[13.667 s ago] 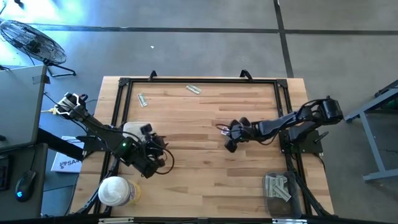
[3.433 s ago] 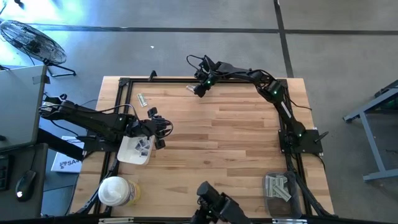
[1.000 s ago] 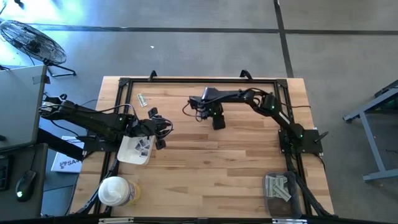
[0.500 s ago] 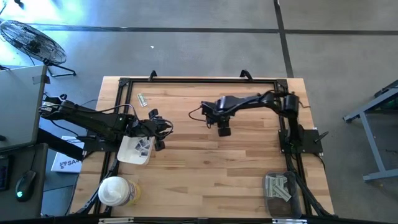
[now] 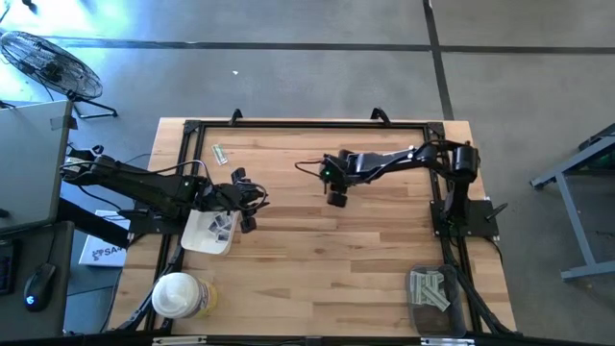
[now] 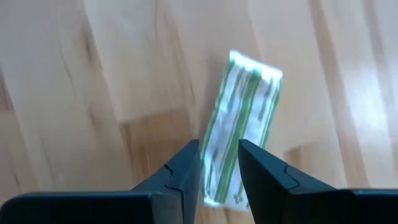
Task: Pick & Place First Aid Supplies
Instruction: Put the green bandage pack into the black bin
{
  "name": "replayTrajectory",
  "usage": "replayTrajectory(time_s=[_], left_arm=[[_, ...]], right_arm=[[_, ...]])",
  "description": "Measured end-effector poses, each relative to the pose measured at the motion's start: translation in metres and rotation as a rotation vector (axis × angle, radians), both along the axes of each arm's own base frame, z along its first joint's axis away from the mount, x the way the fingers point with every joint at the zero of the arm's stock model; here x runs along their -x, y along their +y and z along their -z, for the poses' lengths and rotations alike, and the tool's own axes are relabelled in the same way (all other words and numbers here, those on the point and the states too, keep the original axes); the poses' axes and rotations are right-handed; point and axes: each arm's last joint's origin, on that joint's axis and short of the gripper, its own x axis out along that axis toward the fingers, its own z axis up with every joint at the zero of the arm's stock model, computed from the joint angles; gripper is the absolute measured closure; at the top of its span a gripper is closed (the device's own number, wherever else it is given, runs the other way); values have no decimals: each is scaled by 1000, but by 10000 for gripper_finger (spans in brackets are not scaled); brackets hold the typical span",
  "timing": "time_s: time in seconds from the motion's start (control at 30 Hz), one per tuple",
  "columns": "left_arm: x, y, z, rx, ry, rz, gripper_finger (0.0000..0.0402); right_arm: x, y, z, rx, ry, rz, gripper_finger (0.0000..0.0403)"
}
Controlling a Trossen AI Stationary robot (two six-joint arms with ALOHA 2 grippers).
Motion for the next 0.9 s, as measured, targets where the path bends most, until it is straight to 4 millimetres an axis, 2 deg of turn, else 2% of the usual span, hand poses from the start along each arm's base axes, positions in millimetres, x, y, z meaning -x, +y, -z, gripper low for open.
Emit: replayTrajectory(time_s=[0.2,0.37,0.63,0.9], left_arm=[[0,0,0,0,1,0,294],[0,0,0,0,1,0,294],[0,0,1,0,8,2,294],[0,0,1,0,9,2,294]], right_arm=[[-12,2,-7,83,-118,6,299],[-20,1,-7,54,-206,-26,299],[-23,-5,12,143,-158,34,299],[-22,-2,14,139,-146,64,299]])
